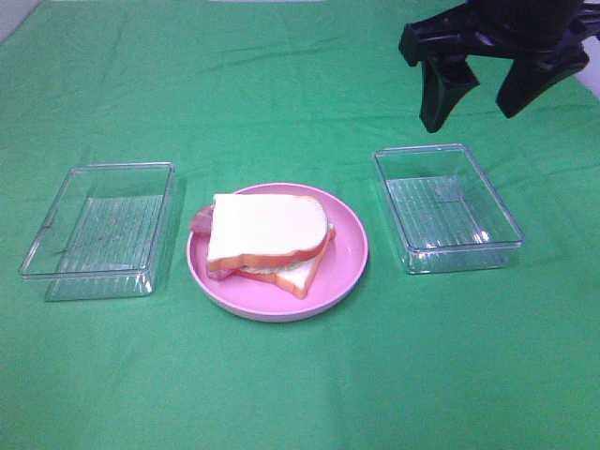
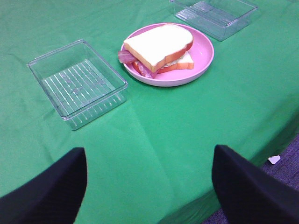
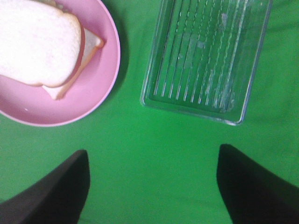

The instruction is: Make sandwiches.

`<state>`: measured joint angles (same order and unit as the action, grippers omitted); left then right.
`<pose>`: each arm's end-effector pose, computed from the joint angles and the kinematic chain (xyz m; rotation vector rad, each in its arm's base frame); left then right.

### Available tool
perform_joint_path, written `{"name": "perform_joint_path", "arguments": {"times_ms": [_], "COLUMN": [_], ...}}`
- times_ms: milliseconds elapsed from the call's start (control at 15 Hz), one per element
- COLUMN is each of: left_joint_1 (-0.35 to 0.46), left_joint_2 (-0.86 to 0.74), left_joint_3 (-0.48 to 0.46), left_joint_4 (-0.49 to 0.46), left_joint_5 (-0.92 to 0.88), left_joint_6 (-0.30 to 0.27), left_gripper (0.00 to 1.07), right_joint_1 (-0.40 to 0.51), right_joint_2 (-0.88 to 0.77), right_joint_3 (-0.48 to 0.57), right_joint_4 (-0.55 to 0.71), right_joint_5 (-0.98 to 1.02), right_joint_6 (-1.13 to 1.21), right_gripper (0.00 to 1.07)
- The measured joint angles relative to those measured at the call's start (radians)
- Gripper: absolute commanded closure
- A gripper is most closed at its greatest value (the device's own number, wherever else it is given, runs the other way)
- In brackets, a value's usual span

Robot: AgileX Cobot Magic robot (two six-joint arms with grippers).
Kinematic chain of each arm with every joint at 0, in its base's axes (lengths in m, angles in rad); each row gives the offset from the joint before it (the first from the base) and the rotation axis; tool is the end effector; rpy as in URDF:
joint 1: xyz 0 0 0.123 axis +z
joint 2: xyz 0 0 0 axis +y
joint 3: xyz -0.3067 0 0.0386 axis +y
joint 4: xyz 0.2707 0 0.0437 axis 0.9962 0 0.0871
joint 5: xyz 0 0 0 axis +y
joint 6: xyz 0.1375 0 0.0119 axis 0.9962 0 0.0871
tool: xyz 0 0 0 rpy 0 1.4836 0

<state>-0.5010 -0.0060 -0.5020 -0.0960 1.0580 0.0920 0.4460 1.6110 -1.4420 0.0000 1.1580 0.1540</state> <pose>0.0221 -0.0252 0.2684 0.6035 1.9592 -0.3708 0.3337 0.1595 0.2949 -0.4106 2.7921 0.1393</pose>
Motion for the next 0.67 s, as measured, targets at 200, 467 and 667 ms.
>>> {"name": "perform_joint_path", "arguments": {"times_ms": [200, 467, 667], "left_joint_1": [0.0, 0.0, 0.0], "left_joint_2": [0.0, 0.0, 0.0], "left_joint_3": [0.0, 0.0, 0.0], "left_joint_4": [0.0, 0.0, 0.0], "left_joint_5": [0.0, 0.0, 0.0], "left_joint_6": [0.0, 0.0, 0.0], "left_gripper": [0.35, 0.35, 0.35], "right_joint_1": [0.0, 0.0, 0.0], "right_joint_2": [-0.146, -0.378, -0.702], "right_joint_3": [0.192, 0.49, 0.754], "right_joint_4": [0.0, 0.0, 0.0], "right_joint_5": [-0.039, -0.092, -0.094], "right_joint_6": [-0.016, -0.081, -0.083], "right_gripper": [0.36, 0.36, 0.36]}}
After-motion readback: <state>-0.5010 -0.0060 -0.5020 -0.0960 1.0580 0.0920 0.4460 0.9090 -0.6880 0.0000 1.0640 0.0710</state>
